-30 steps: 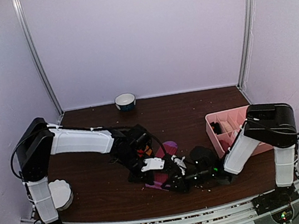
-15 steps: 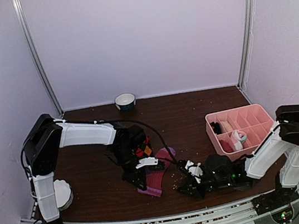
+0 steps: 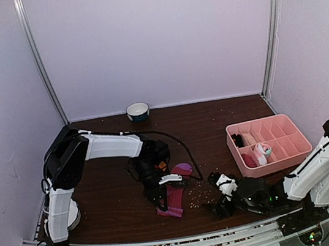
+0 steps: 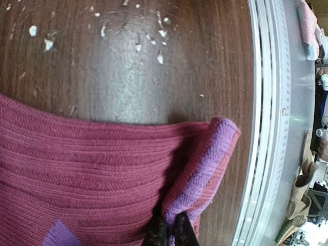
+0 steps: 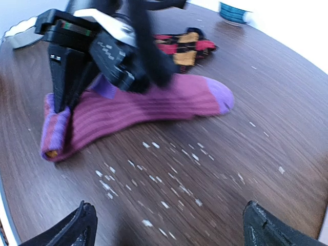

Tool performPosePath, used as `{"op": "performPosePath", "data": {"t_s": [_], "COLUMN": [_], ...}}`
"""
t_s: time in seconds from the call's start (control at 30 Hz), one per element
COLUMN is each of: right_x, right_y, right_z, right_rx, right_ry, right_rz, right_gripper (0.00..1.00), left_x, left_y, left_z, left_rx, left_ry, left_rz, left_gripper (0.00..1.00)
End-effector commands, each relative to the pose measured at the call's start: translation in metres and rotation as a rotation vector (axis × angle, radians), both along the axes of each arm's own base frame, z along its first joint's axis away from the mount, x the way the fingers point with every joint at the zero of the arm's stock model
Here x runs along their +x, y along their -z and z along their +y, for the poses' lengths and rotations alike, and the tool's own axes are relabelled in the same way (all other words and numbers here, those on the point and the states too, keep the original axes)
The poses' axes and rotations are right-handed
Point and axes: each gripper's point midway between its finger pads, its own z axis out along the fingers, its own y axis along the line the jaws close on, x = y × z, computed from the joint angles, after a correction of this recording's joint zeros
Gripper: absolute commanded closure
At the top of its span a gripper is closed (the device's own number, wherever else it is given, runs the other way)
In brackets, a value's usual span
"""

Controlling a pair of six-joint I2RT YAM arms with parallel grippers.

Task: Roll the socks
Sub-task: Roll the sock.

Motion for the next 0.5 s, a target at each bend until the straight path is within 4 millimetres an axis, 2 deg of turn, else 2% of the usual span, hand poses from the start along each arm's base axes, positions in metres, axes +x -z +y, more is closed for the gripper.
{"op": "performPosePath", "data": {"t_s": [0.0,0.13,0.27,0.4,0.47], "right_x": [0.018,0.009,-0.021,-0.053,-0.061], "right_y": [-0.025,-0.019,-0.029,-0.022,-0.015], "right_z": [-0.026,-0.002,0.023,0.062,0.078], "right_rx": [0.142,-0.103,-0.096,-0.159,-0.191], "right_ry": [0.185,0.078,-0.116,-0.348,-0.417], "right_rz": [-0.042,-0.097,-0.176,-0.200,-0.201], "right_gripper": [0.00,0.00,0.01,0.01,0.10], "left_x": [0.017,0.019,0.018,0.018,0.018], "left_y": [0.017,0.017,0.018,0.019,0.019], "left_z": [0.000,0.000,0.002,0.003,0.003], "left_rx": [0.062,0.080,0.085,0.087,0.086], "left_ry": [-0.031,-0.034,-0.035,-0.036,-0.036], "left_rz": [-0.070,-0.073,-0.072,-0.067,-0.066], "left_gripper": [1.00,1.00,1.00,1.00,1.00]}}
